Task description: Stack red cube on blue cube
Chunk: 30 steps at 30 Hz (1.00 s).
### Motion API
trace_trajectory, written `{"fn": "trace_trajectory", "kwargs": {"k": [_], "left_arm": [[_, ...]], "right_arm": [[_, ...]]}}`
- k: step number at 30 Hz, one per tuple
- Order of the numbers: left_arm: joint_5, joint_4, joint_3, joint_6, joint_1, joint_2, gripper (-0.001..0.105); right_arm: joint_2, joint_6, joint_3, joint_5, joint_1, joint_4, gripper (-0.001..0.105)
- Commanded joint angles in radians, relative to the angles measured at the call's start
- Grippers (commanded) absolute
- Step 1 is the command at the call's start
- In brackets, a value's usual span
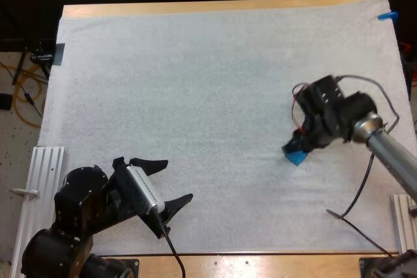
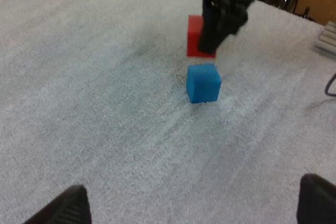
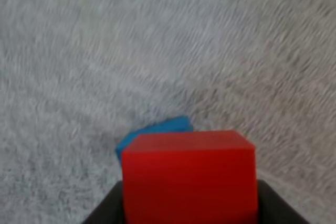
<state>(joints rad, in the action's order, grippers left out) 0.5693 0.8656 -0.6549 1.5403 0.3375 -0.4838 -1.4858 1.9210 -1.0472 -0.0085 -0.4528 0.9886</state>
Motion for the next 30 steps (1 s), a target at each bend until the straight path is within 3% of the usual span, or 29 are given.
{"fn": "trace_trajectory", "kwargs": {"k": [1, 11, 14, 16, 19, 30], "left_arm": [[0.012, -0.004, -0.006, -0.005, 0.005, -0.002, 0.076], [0.012, -0.004, -0.006, -0.005, 0.005, -0.002, 0.076], [0.012, -0.004, -0.006, -0.005, 0.005, -0.002, 0.076], [0.012, -0.004, -0.006, -0.005, 0.005, -0.002, 0.076], [0.012, -0.004, -0.006, -0.005, 0.005, -0.002, 0.076], [0.012, -0.004, -0.006, -0.005, 0.005, -0.002, 0.076]], "right_arm": [[0.026, -0.014, 0.034, -0.004, -0.017, -0.031, 0.0], [0.027, -0.04, 0.072, 0.014, -0.04, -0.092, 0.001], [0.025, -0.04, 0.072, 0.008, -0.04, -0.092, 0.019], [0.025, -0.04, 0.072, 0.008, -0.04, -0.092, 0.042], [0.025, -0.04, 0.072, 0.008, -0.04, -0.092, 0.06], [0.034, -0.04, 0.058, 0.008, -0.043, -0.074, 0.063]]}}
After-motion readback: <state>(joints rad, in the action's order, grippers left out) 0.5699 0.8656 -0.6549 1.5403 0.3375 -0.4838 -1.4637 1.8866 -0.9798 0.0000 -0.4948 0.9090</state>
